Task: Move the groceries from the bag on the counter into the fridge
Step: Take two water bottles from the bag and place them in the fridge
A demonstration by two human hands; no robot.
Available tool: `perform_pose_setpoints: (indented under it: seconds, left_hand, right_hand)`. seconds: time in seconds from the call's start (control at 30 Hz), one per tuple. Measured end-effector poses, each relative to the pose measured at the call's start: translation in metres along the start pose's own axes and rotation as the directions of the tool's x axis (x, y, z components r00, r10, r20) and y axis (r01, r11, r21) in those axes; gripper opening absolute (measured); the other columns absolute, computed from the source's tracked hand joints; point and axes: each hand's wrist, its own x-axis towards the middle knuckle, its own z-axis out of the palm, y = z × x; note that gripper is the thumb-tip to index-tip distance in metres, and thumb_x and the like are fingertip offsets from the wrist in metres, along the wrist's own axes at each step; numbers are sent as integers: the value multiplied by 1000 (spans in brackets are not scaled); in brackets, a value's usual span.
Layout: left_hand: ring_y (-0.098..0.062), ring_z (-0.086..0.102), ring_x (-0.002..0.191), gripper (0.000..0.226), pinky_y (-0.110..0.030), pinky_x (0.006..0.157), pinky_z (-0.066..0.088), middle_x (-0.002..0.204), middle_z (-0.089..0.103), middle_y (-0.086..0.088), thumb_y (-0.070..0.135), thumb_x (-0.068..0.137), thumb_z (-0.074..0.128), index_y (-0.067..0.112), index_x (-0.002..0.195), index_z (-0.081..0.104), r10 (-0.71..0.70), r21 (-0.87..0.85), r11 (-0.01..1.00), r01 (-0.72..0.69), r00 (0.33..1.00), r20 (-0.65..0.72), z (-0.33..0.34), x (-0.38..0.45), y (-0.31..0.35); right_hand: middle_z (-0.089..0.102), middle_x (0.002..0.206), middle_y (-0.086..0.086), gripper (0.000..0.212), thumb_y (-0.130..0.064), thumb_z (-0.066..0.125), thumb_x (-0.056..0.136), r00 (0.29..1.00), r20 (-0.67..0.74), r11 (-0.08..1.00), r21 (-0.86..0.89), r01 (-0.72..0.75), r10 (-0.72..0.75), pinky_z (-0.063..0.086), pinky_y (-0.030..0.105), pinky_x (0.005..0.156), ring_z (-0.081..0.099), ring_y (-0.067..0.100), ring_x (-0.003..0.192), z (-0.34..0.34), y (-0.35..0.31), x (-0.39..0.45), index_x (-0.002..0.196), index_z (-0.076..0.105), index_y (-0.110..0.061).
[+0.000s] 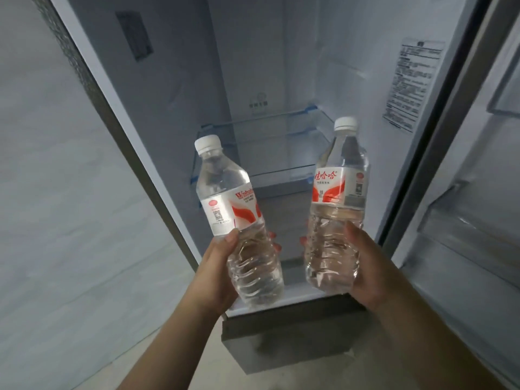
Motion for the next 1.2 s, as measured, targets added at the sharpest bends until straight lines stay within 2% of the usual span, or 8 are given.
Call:
perform_pose_setpoints:
  seconds: [0.13, 0.27, 0.33, 0.43, 0.6, 0.77, 0.87, 1.2]
  left_hand:
    - [-36, 67, 97, 84, -45, 83, 54, 104, 69, -16, 56, 56, 86, 7, 118, 58, 130, 130, 984, -124, 991, -39, -23, 33, 23]
    - [-38, 62, 112, 90, -51, 96, 49, 119, 64, -17, 57, 62, 82, 10, 132, 51, 217, 261, 946, -189, 973, -82, -41, 70, 44]
    - [-35, 63, 111, 79, -45, 93, 51, 116, 66, -13, 48, 67, 82, 12, 131, 52, 269, 311, 921, -235, 961, -71, -41, 87, 54]
    - [-29, 65, 107, 58, -34, 87, 54, 112, 70, -6, 32, 74, 76, 19, 126, 55, 340, 371, 879, -298, 939, -51, -37, 117, 68]
    - [-18, 68, 101, 61, -28, 80, 54, 109, 71, -2, 42, 67, 78, 21, 121, 58, 451, 438, 821, -366, 887, -105, -28, 164, 81]
    - [-13, 69, 97, 51, -33, 83, 54, 105, 73, 4, 36, 70, 84, 26, 114, 60, 499, 467, 812, -350, 832, -243, -24, 211, 94]
    - [-14, 70, 95, 45, -37, 83, 55, 103, 73, 4, 33, 72, 83, 27, 111, 60, 519, 461, 814, -354, 799, -303, -25, 238, 101]
    - [-14, 69, 92, 61, -45, 86, 57, 104, 72, 2, 31, 60, 86, 21, 115, 59, 574, 539, 789, -296, 666, -476, -40, 307, 93]
  right_hand:
    - [69, 107, 10, 101, -50, 91, 46, 998, -19, 997, -41, 65, -66, 57, 41, 70, 70, 27, 94, 19, -13, 50, 133, 51, -16]
    - [71, 98, 6, 96, -49, 94, 39, 990, -49, 988, -84, 126, -131, 57, 38, 67, 71, 23, 88, 38, -25, 96, 122, 58, -16]
    - [71, 95, 4, 92, -48, 94, 40, 986, -44, 981, -112, 155, -161, 57, 37, 67, 71, 22, 86, 45, -31, 111, 119, 59, -16]
    - [71, 90, 2, 69, -47, 90, 47, 979, -40, 960, -204, 190, -202, 58, 37, 66, 70, 22, 85, 49, -41, 136, 106, 66, -21]
    - [71, 102, 4, 69, -52, 84, 56, 945, -45, 860, -431, 274, -324, 52, 49, 85, 67, 26, 95, 50, -54, 177, 115, 63, -23]
    - [72, 109, -2, 50, -32, 79, 72, 907, -15, 764, -544, 346, -421, 51, 39, 85, 68, 17, 101, 52, -70, 223, 119, 62, -27]
    - [73, 107, -6, 52, -19, 81, 74, 886, -2, 713, -593, 373, -464, 53, 35, 86, 69, 10, 98, 49, -77, 253, 121, 60, -25]
    - [71, 107, -4, 50, -22, 85, 69, 801, -50, 607, -681, 409, -597, 54, 33, 85, 67, 10, 98, 41, -67, 346, 114, 61, -23]
